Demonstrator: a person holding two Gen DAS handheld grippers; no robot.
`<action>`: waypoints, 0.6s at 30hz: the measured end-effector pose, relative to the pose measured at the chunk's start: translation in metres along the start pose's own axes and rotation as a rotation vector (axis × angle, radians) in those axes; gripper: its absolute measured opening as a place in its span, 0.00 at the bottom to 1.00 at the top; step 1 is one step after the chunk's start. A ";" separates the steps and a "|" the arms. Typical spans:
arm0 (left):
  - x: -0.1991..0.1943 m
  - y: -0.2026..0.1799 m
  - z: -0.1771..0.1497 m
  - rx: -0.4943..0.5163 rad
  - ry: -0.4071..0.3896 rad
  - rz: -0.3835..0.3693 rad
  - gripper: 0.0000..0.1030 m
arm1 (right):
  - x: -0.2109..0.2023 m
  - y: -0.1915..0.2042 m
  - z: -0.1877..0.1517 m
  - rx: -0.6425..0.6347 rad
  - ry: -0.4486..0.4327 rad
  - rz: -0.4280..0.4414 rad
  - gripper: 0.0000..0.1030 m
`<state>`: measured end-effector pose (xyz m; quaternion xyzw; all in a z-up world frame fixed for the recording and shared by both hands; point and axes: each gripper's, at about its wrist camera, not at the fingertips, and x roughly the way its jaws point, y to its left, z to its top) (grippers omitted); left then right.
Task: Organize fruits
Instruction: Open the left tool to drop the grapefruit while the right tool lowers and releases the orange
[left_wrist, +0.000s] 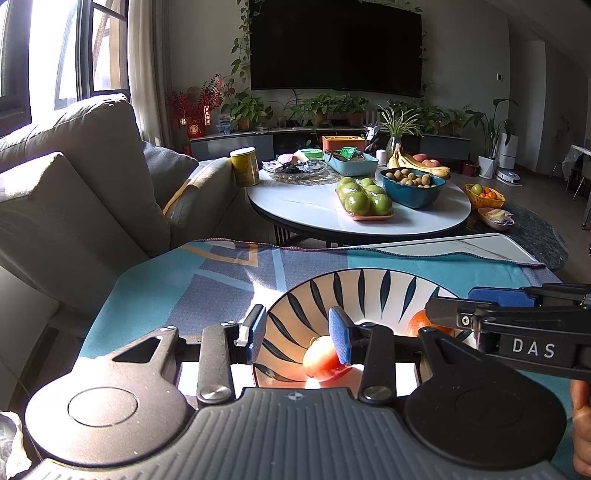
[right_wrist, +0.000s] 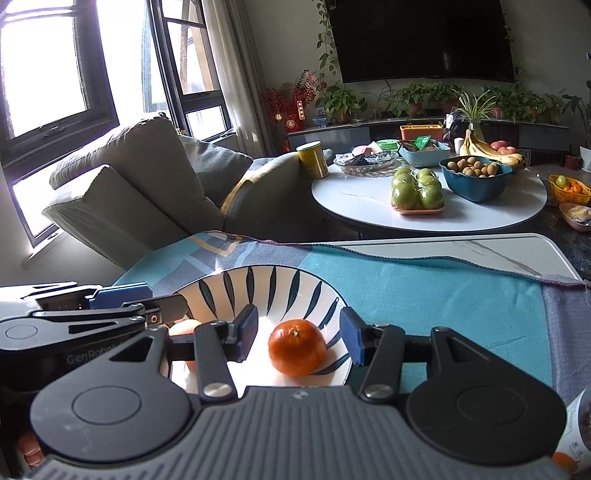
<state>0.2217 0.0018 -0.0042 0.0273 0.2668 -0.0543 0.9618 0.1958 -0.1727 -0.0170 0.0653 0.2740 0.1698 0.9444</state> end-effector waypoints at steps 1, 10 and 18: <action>-0.003 0.000 0.000 -0.002 -0.004 0.002 0.34 | -0.002 0.000 0.000 0.001 -0.003 -0.001 0.82; -0.033 0.002 0.000 -0.009 -0.042 0.002 0.34 | -0.027 0.005 -0.003 -0.011 -0.017 -0.001 0.82; -0.074 0.006 -0.011 -0.030 -0.071 0.003 0.34 | -0.052 0.013 -0.005 -0.011 -0.029 -0.009 0.82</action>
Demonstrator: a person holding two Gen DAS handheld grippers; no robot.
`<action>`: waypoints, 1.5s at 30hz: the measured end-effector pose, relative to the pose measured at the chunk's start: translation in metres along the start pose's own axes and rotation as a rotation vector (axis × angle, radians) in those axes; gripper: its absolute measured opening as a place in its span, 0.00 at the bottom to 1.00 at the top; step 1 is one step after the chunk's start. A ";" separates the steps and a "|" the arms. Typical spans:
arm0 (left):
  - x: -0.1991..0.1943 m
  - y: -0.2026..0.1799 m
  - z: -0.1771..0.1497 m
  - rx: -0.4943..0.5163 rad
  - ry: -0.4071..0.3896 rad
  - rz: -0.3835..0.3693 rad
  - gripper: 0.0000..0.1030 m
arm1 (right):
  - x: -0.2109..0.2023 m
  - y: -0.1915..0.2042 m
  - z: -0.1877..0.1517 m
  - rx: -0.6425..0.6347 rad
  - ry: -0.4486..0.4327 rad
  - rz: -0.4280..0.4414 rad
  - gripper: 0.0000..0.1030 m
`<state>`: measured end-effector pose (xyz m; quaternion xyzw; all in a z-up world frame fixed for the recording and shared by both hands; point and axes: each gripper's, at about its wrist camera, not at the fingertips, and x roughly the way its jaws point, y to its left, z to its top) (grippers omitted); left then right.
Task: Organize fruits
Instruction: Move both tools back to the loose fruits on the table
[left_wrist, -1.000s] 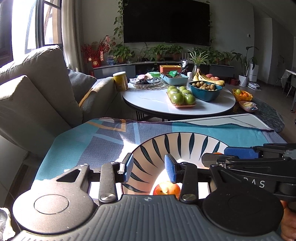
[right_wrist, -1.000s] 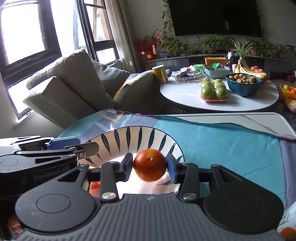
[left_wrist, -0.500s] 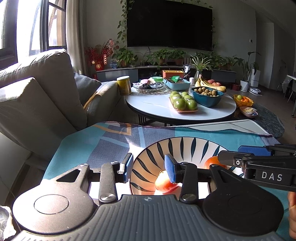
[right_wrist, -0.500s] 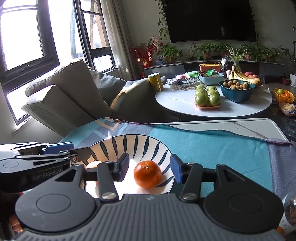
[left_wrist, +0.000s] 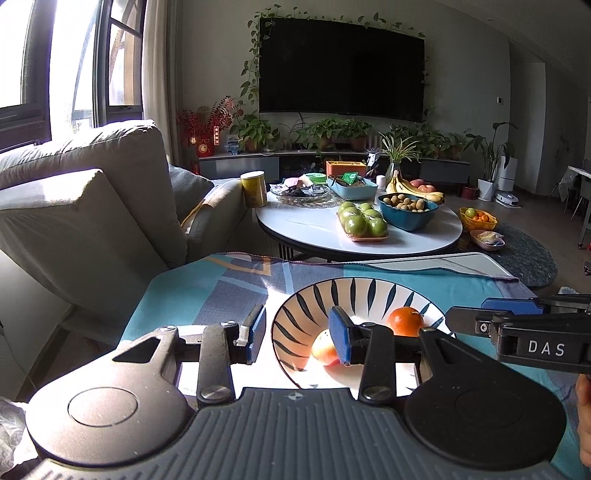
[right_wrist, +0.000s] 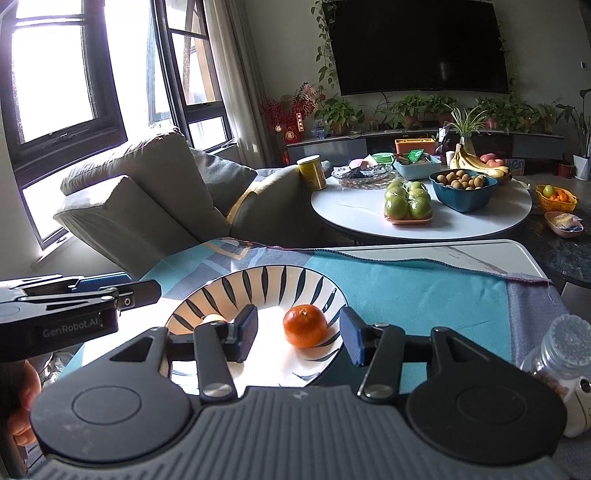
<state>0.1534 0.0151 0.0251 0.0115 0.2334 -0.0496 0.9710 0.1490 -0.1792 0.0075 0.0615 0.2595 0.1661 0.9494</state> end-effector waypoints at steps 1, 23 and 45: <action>-0.006 0.001 -0.004 -0.003 0.002 0.000 0.34 | -0.004 0.001 -0.001 -0.004 0.000 0.002 0.82; -0.086 -0.007 -0.096 0.048 0.114 -0.077 0.35 | -0.072 0.039 -0.077 -0.111 0.075 0.117 0.82; -0.064 0.006 -0.115 -0.020 0.179 -0.118 0.29 | -0.063 0.064 -0.106 -0.130 0.176 0.163 0.82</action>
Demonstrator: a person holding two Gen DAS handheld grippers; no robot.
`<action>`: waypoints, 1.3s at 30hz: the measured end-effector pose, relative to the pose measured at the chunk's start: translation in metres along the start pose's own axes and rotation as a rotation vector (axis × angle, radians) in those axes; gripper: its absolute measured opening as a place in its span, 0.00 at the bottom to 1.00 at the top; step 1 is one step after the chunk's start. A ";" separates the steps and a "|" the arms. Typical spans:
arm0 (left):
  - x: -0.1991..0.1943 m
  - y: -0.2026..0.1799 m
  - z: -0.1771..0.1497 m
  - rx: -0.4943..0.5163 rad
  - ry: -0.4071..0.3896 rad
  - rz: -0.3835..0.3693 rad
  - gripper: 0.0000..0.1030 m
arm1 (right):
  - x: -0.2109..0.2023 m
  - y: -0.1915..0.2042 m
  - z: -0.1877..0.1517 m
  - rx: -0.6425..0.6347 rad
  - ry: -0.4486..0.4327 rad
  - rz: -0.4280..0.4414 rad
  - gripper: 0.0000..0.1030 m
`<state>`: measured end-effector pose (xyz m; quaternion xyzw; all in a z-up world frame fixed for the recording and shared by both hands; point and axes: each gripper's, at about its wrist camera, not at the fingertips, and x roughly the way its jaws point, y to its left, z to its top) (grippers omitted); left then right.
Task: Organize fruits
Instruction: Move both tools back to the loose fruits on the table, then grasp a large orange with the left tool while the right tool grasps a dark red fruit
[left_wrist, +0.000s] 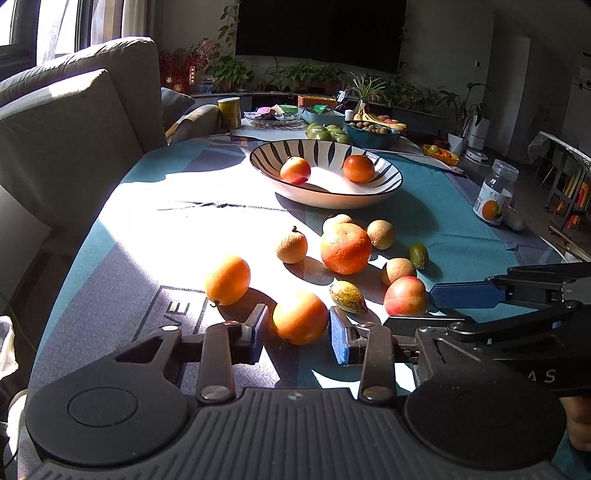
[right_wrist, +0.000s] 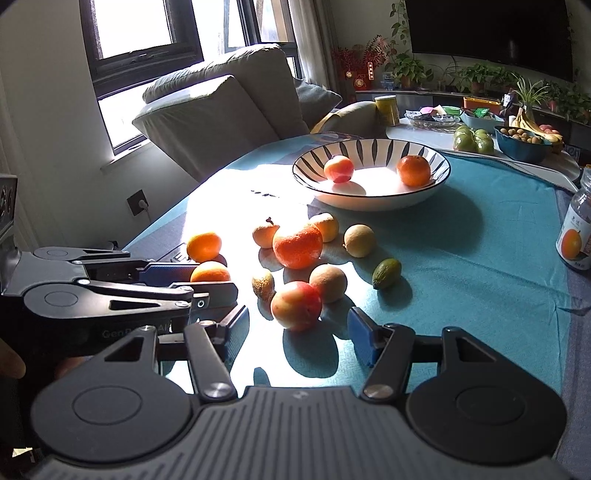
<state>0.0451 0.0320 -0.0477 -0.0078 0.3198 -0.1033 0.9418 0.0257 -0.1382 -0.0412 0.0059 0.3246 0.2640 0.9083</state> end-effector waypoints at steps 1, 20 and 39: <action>0.000 0.001 0.000 -0.001 -0.001 -0.001 0.29 | 0.002 0.000 0.000 0.003 0.004 -0.001 0.82; -0.010 -0.005 0.015 0.026 -0.065 -0.034 0.29 | -0.007 -0.003 0.015 0.004 -0.054 -0.039 0.82; 0.014 -0.019 0.072 0.061 -0.129 -0.058 0.29 | -0.003 -0.038 0.059 0.049 -0.155 -0.101 0.82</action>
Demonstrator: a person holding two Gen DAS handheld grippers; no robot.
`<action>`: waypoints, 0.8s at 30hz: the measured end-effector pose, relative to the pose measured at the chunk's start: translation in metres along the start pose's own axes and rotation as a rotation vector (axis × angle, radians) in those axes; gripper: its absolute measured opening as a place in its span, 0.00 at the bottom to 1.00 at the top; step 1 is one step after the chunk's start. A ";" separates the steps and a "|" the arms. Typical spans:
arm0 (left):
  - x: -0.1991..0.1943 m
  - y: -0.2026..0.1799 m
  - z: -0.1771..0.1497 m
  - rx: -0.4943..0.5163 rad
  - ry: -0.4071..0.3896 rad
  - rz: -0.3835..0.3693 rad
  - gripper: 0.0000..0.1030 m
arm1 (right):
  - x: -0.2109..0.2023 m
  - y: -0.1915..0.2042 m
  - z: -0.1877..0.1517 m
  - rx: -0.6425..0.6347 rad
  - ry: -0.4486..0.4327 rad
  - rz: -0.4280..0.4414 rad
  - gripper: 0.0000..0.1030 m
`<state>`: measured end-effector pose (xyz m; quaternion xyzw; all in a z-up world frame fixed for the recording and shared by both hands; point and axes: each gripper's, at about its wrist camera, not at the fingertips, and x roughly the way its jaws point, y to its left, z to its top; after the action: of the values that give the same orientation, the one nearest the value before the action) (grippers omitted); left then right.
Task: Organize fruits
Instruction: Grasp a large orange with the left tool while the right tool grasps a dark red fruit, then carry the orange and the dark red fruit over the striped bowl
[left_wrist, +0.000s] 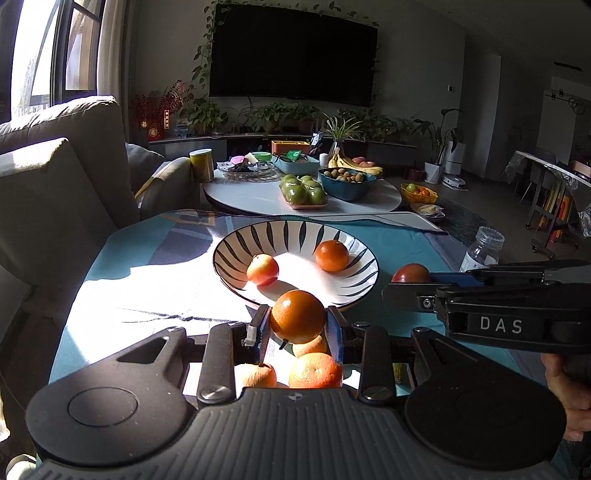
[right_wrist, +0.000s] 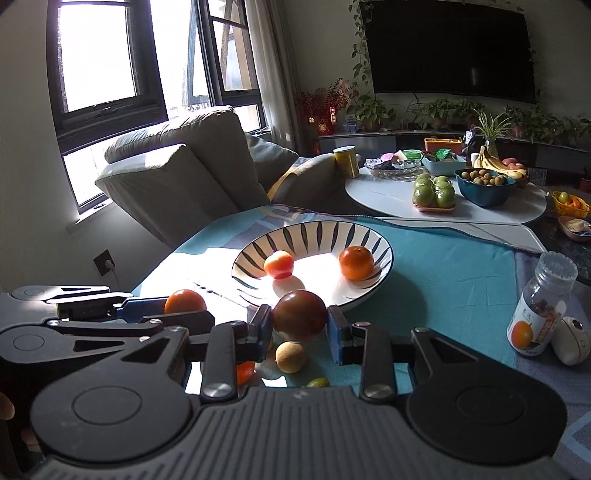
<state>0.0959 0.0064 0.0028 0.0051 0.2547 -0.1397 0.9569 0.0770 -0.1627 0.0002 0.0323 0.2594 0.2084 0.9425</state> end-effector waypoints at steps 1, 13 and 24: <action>0.002 0.000 0.002 0.003 -0.001 0.001 0.29 | 0.002 -0.002 0.001 0.003 -0.001 -0.001 0.82; 0.044 0.002 0.021 0.016 0.028 0.011 0.29 | 0.030 -0.024 0.015 0.035 0.015 -0.019 0.82; 0.070 0.006 0.026 0.014 0.057 0.021 0.29 | 0.055 -0.036 0.022 0.024 0.032 -0.031 0.82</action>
<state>0.1684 -0.0080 -0.0095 0.0185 0.2808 -0.1312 0.9506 0.1443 -0.1724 -0.0131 0.0362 0.2773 0.1914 0.9408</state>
